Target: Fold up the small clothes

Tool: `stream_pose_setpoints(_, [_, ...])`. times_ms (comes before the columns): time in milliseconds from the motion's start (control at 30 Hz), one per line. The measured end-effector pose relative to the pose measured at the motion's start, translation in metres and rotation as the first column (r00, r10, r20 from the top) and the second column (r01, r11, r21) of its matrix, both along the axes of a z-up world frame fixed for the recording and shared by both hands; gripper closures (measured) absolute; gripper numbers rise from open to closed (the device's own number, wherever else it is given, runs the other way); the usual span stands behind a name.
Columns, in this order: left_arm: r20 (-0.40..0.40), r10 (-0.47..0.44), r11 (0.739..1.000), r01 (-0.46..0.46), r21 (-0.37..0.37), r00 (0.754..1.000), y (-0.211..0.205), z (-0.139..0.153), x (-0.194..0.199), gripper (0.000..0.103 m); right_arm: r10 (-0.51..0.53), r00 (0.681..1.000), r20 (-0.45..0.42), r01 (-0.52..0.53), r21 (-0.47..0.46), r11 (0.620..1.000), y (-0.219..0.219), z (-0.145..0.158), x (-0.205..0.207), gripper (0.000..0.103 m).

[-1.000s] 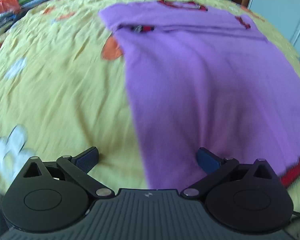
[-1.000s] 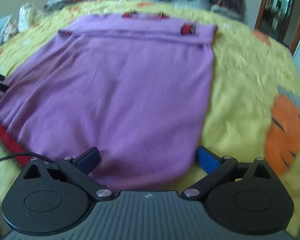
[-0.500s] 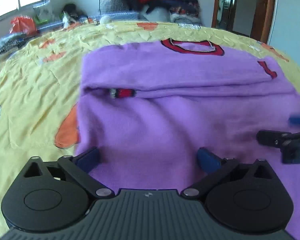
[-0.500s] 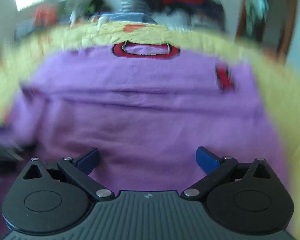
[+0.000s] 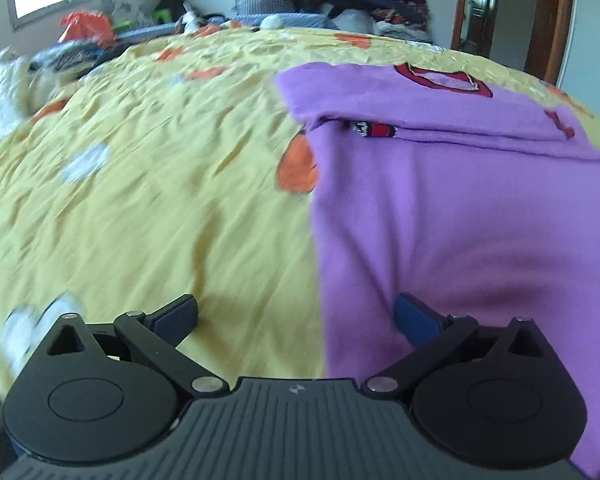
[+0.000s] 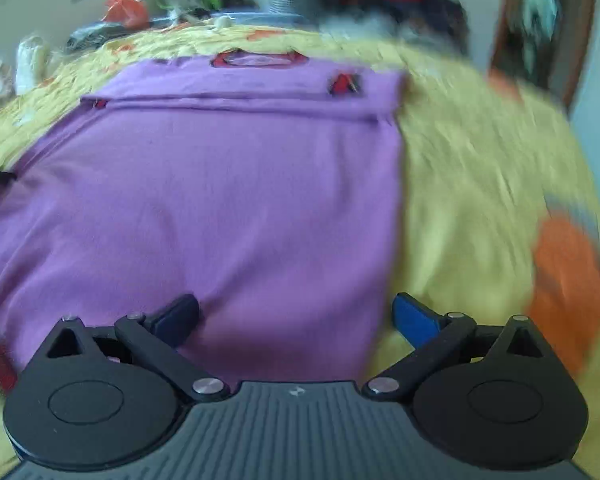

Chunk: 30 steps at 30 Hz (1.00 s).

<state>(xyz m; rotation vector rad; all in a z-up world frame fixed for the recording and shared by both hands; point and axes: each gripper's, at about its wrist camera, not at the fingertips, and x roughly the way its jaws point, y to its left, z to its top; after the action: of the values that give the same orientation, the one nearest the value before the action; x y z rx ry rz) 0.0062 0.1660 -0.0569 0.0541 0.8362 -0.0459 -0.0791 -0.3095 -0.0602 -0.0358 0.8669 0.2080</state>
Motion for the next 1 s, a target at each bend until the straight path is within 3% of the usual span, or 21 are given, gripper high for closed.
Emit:
stream_pose_setpoints(67, [0.008,-0.037,0.997,0.038,-0.063,0.999,-0.004,0.011,-0.021,0.004,-0.01,1.0,0.003,0.01,-0.043,0.999,0.009,0.01,-0.017,0.0])
stream_pose_setpoints(167, [0.021,-0.147,0.972,0.149,-0.182,0.989,-0.032,0.013,-0.044,0.001,0.002,0.996,0.087,-0.006,0.051,0.999,0.039,0.024,-0.025,0.0])
stream_pose_setpoints(233, [-0.005,-0.215,0.968,0.212,-0.132,0.977,-0.061,0.002,-0.056,0.001,0.048,0.996,0.081,-0.055,0.094,0.994,0.067,0.02,-0.022,0.0])
stream_pose_setpoints(300, [0.021,-0.25,0.968,0.25,0.014,0.968,-0.082,-0.01,-0.076,0.0,0.084,0.996,0.02,-0.085,0.017,0.996,0.093,0.004,-0.022,0.0])
stream_pose_setpoints(333, [0.019,-0.256,0.966,0.257,-0.007,0.966,-0.079,-0.012,-0.084,0.0,0.113,0.991,0.076,-0.109,-0.053,0.993,0.101,-0.001,-0.036,0.0])
stream_pose_setpoints(367, [0.009,-0.247,0.969,0.247,-0.019,0.969,-0.073,-0.012,-0.09,0.0,0.136,0.985,0.106,-0.13,-0.064,0.989,0.099,-0.002,-0.05,0.0])
stream_pose_setpoints(400, [0.004,-0.247,0.969,0.247,-0.007,0.969,-0.067,-0.012,-0.096,0.0,0.134,0.987,0.087,-0.133,-0.02,0.991,0.088,-0.004,-0.059,0.0])
stream_pose_setpoints(533, [0.011,-0.276,0.961,0.276,0.0,0.961,-0.046,-0.014,-0.119,0.0,0.136,0.988,0.071,-0.134,-0.028,0.991,0.053,-0.004,-0.093,0.0])
stream_pose_setpoints(633, [-0.03,-0.254,0.967,0.253,-0.023,0.967,-0.035,-0.011,-0.114,0.0,0.173,0.985,0.005,-0.173,-0.039,0.984,0.04,0.0,-0.106,0.0])
stream_pose_setpoints(700, [-0.069,-0.219,0.976,0.217,-0.032,0.973,-0.028,-0.007,-0.106,0.0,0.21,0.976,-0.051,-0.214,-0.097,0.972,0.04,0.008,-0.108,0.0])
stream_pose_setpoints(767, [-0.114,-0.176,0.983,0.168,-0.074,0.978,-0.025,-0.004,-0.101,0.0,0.153,0.988,-0.011,-0.153,-0.127,0.98,0.042,0.021,-0.101,0.0])
stream_pose_setpoints(867, [-0.104,-0.139,0.986,0.129,-0.101,0.985,-0.033,0.005,-0.099,0.0,0.118,0.99,0.074,-0.116,-0.025,0.993,0.048,0.035,-0.079,0.0])
stream_pose_setpoints(1000, [-0.075,-0.059,0.993,0.05,-0.11,0.995,-0.066,0.012,-0.086,0.0,0.055,0.997,0.058,-0.058,0.049,0.997,0.071,0.023,-0.032,0.0])
